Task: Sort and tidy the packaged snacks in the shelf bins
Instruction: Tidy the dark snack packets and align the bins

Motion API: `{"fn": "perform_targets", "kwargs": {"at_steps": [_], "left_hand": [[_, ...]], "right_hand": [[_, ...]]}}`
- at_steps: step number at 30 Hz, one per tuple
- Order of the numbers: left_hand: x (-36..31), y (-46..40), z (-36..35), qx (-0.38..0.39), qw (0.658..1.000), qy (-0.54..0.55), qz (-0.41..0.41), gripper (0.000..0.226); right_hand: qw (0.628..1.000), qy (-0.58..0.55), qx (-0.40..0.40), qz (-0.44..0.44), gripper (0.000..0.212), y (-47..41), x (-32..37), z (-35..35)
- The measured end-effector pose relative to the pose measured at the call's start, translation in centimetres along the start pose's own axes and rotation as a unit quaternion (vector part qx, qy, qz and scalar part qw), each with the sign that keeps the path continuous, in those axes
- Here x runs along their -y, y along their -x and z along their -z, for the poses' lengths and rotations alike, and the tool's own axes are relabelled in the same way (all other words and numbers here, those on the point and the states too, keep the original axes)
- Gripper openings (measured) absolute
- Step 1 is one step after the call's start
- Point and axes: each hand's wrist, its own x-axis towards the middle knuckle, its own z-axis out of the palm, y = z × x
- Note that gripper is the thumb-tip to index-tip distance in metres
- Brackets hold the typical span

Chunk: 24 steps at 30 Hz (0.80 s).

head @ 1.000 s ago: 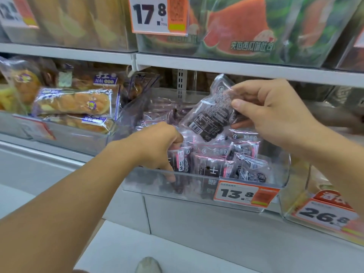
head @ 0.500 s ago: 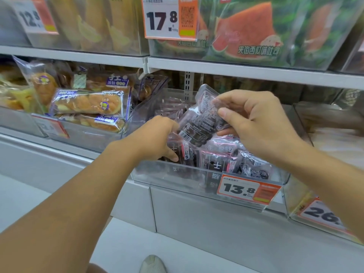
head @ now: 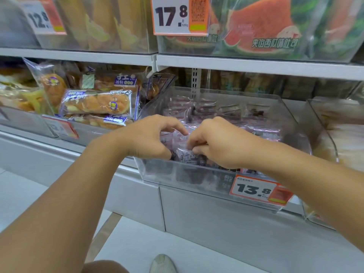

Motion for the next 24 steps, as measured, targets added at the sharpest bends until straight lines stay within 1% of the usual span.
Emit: {"fn": "perform_targets", "kwargs": {"at_steps": [3, 5, 7, 9, 10, 11, 13, 15, 16, 17, 18, 19, 21, 22, 24], "left_hand": [[-0.2, 0.1, -0.5, -0.037, 0.999, 0.006, 0.007, 0.056], [-0.2, -0.1, -0.7, -0.053, 0.998, 0.017, 0.013, 0.051], [-0.2, -0.3, -0.9, -0.064, 0.997, 0.029, 0.024, 0.045], [-0.2, -0.4, -1.0, -0.066, 0.997, 0.028, 0.037, 0.039], [-0.2, -0.5, -1.0, -0.061, 0.997, 0.015, 0.038, 0.038], [-0.1, -0.4, -1.0, -0.057, 0.998, -0.005, 0.033, 0.040], [0.4, -0.1, -0.7, -0.061, 0.997, -0.034, 0.030, 0.055], [0.7, 0.3, 0.1, -0.062, 0.994, -0.065, 0.056, 0.076], [0.7, 0.4, 0.6, -0.055, 0.991, -0.094, 0.072, 0.083], [0.6, 0.5, 1.2, -0.044, 0.987, -0.127, 0.084, 0.084], [0.4, 0.3, 1.7, -0.032, 0.983, -0.156, 0.094, 0.083], [0.2, 0.1, 2.0, -0.020, 0.979, -0.176, 0.104, 0.080], [-0.1, -0.7, 1.8, 0.006, 0.973, -0.201, 0.114, 0.075], [-0.2, -1.1, 1.3, 0.019, 0.970, -0.215, 0.110, 0.072], [0.0, -2.0, 0.4, 0.018, 0.966, -0.242, 0.093, 0.062]], "right_hand": [[0.997, -0.045, 0.051, -0.031, 0.009, -0.9, -0.5, 0.2], [0.994, -0.058, 0.080, -0.046, 0.017, -1.2, -0.5, 0.2], [0.993, -0.048, 0.097, -0.052, 0.022, -1.5, -0.1, 0.0], [0.993, -0.013, 0.108, -0.053, 0.017, -1.6, 0.4, -0.1], [0.992, 0.004, 0.113, -0.053, 0.017, -1.6, 0.6, -0.2], [0.991, 0.011, 0.118, -0.054, 0.019, -1.5, 0.7, -0.3], [0.992, 0.002, 0.117, -0.049, 0.019, -1.1, 0.4, -0.2], [0.997, -0.011, 0.078, -0.027, 0.017, -0.5, 0.5, 0.4], [0.999, -0.021, 0.039, -0.014, 0.021, -0.6, 0.4, 0.8], [1.000, -0.024, 0.001, -0.003, 0.031, -0.7, 0.5, 1.1], [1.000, -0.009, -0.018, 0.004, 0.041, -0.9, 0.6, 1.3], [1.000, 0.020, -0.012, 0.007, 0.051, -1.3, 0.7, 1.4], [0.996, 0.076, 0.050, -0.008, 0.064, -2.1, 0.7, 1.3], [0.992, 0.091, 0.080, -0.016, 0.067, -2.5, 0.6, 1.1], [0.988, 0.110, 0.104, -0.031, 0.072, -3.2, 0.6, 0.8]]}}
